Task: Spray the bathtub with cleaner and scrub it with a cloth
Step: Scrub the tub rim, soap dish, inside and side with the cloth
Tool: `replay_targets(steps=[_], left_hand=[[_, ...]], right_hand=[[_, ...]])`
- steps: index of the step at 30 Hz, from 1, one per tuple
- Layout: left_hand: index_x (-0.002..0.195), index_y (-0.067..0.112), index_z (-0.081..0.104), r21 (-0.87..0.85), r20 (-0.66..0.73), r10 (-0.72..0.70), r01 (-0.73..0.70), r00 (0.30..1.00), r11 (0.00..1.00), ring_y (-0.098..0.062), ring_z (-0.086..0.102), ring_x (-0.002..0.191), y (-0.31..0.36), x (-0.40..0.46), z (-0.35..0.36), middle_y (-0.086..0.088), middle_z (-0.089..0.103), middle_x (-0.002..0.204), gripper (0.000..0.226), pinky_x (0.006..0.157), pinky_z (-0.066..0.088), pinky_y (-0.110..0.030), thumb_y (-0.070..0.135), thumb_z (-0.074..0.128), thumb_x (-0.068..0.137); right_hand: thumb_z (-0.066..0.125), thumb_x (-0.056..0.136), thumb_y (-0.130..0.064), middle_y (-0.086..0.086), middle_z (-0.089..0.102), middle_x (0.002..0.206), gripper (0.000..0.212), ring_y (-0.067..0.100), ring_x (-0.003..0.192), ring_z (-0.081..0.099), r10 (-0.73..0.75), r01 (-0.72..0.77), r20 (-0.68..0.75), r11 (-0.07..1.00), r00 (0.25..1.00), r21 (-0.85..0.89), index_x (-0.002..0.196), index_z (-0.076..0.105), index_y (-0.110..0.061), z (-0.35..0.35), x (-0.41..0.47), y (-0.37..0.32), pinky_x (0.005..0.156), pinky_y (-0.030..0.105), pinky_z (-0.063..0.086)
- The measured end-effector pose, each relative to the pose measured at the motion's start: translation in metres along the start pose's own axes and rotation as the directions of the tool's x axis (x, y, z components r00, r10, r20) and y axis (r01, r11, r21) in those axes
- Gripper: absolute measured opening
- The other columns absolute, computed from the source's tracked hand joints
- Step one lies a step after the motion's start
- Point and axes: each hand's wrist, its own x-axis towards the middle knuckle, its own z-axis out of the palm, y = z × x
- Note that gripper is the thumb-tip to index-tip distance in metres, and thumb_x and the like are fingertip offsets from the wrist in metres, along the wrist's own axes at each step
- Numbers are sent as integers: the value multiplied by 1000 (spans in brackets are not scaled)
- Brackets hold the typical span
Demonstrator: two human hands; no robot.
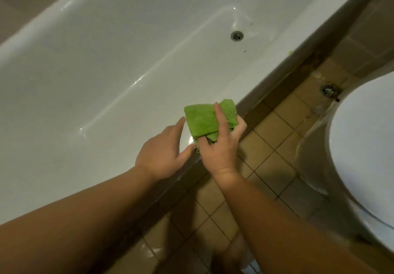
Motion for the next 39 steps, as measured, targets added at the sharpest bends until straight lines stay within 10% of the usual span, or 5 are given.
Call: replay_targets(steps=[7,16,29,31,39], left_hand=[[164,31,7,119,-59,28,-21,998,993,-25,56,127,28,23,1,1,45,153,81,84,52,-39,67,31,96],[162,38,21,44,-98,164,-160,982,986,-21,54,131,42,64,-5,3,56,148,85,103,48,-41,65,46,86],[157,50,27,-19,-189,271,-280,944,960,-8,38,146,55,105,-3,22,37,159,75,110,32,-21,49,67,94],[158,53,19,-3,-152,296,-300,943,954,-11,32,150,51,103,-4,23,30,162,74,114,28,-25,54,61,97],[160,51,11,11,-88,335,-336,938,942,-8,23,153,38,91,0,23,17,167,77,116,18,-26,57,55,97]], right_hand=[[61,76,-25,17,34,137,77,20,120,49,8,11,-216,996,976,88,150,41,-32,-18,35,26,101,21,47],[68,91,-48,18,45,128,73,35,111,56,-50,116,-386,982,921,149,154,41,-22,-4,59,77,93,49,54],[65,91,-44,-15,42,135,75,-18,105,43,231,-71,-360,911,904,407,158,34,-25,59,15,133,85,-10,25],[71,92,-46,-22,40,136,79,-33,109,37,288,-104,-377,893,880,438,158,36,-20,82,5,147,92,-8,25],[53,86,-75,4,58,142,82,26,128,58,765,-498,-106,511,636,701,153,43,-27,165,-18,253,103,42,50]])
